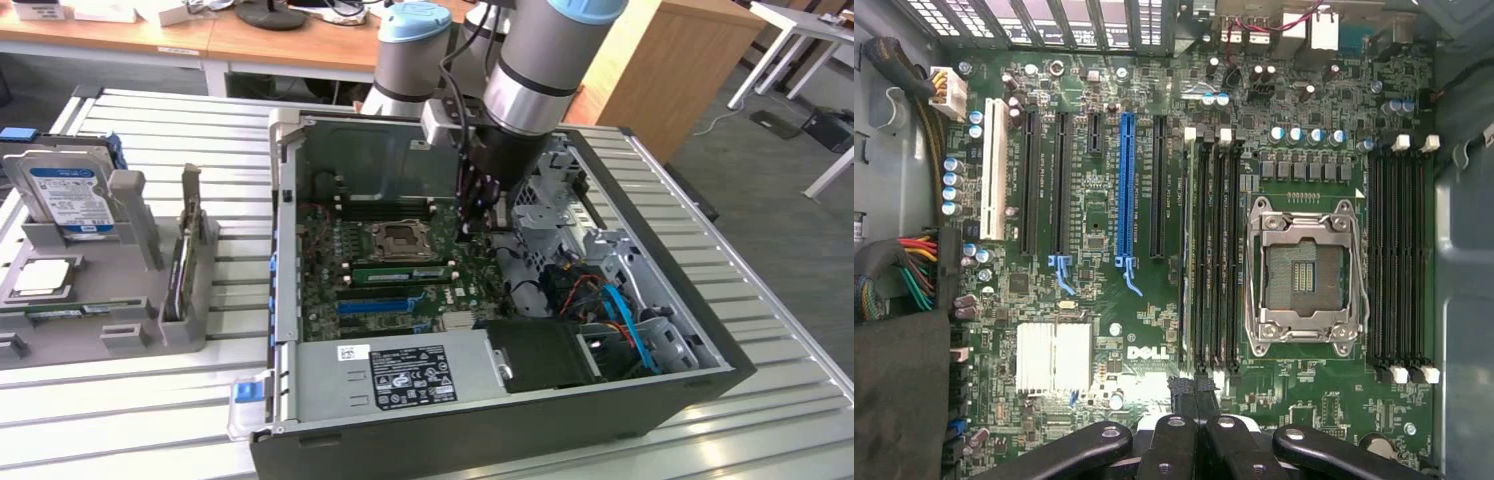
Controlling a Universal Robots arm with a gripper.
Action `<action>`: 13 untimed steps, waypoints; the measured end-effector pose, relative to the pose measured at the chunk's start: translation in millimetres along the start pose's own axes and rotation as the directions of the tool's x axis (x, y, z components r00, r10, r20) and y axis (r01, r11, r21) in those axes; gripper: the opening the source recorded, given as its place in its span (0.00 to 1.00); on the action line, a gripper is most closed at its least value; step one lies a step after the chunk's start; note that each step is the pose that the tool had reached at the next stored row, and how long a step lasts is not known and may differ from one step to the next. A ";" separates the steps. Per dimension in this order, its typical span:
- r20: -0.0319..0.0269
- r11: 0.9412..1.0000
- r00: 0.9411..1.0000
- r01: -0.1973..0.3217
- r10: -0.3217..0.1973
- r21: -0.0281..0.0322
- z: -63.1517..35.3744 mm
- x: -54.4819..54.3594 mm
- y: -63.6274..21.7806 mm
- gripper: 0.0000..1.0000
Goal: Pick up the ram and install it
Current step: 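Press down the ram until it locks into place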
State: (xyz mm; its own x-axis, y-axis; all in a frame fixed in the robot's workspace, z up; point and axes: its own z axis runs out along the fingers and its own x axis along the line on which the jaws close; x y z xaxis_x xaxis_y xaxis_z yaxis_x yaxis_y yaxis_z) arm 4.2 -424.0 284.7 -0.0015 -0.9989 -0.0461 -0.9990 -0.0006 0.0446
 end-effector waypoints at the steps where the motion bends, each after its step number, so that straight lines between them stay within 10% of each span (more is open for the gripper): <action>1: 0.000 1.000 1.000 0.000 0.000 0.000 0.5 0.1 0.0 0.11; 13: -0.001 1.000 1.000 0.000 0.000 0.000 5.3 0.3 -0.2 0.11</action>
State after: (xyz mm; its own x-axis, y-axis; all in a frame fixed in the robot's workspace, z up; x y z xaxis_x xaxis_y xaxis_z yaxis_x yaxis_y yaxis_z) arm 4.1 -424.1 279.3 -0.0015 -0.9990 -0.0456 -0.9990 -0.0005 0.0448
